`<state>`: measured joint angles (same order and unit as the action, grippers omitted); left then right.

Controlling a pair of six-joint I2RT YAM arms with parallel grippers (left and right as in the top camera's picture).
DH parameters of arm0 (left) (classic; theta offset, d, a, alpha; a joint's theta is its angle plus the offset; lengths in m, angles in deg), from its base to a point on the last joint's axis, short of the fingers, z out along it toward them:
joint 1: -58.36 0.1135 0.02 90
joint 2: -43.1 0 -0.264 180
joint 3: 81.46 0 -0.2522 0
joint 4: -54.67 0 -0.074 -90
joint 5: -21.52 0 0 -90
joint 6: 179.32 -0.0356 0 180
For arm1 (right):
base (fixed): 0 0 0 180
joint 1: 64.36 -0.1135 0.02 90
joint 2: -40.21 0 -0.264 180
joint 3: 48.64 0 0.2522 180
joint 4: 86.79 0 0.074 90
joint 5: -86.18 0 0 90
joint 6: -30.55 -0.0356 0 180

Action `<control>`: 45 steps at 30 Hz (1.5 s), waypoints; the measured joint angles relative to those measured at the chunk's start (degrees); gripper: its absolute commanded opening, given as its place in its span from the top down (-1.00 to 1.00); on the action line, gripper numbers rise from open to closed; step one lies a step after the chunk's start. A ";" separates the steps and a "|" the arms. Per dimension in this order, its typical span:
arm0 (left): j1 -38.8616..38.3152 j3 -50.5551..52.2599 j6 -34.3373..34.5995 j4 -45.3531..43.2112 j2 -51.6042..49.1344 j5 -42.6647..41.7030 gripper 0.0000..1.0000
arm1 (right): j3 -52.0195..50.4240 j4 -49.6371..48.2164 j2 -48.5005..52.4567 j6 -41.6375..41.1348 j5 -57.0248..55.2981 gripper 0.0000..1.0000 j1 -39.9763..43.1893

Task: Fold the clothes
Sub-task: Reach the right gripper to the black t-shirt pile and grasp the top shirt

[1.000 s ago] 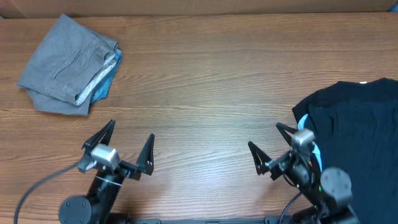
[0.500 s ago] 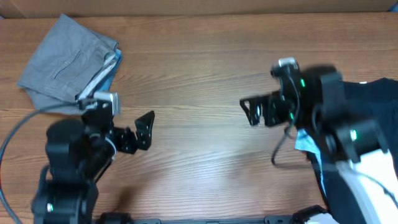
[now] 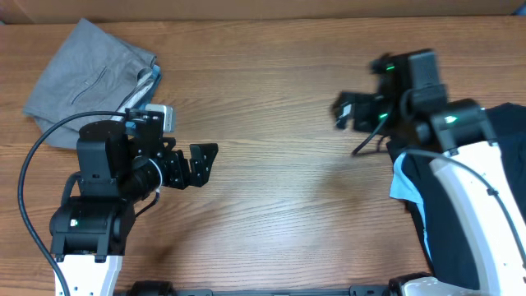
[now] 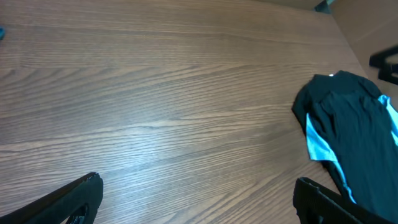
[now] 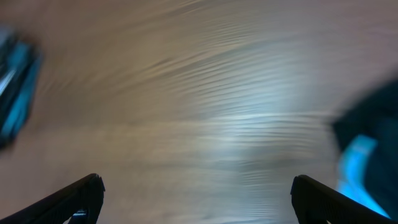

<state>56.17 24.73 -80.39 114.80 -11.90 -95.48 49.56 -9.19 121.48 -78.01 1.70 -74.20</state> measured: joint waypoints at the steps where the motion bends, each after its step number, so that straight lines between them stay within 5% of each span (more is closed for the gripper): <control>1: 0.00 0.00 0.00 0.00 -0.04 -0.22 -1.00 | 0.00 0.28 0.00 -1.90 -1.03 -1.00 2.60; 8: 0.00 0.00 0.00 -0.94 -0.04 -0.46 -1.00 | 0.00 0.50 2.03 -10.73 -4.46 -0.97 21.49; 16: 0.00 0.00 0.02 -0.92 -0.04 0.46 -1.00 | 0.00 -3.96 13.99 -15.69 -5.49 -0.55 34.32; 29: 0.00 0.00 0.02 -0.13 -0.04 7.17 -1.00 | 0.00 -5.97 32.92 -17.46 -5.68 -0.23 35.67; 45: 0.00 0.00 0.02 0.20 -0.74 8.52 -1.00 | -0.20 -5.01 34.40 -17.44 -5.49 -0.05 35.69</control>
<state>56.17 24.73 -80.37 115.00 -12.64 -86.96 49.36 -14.20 155.89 -95.46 -3.78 -38.51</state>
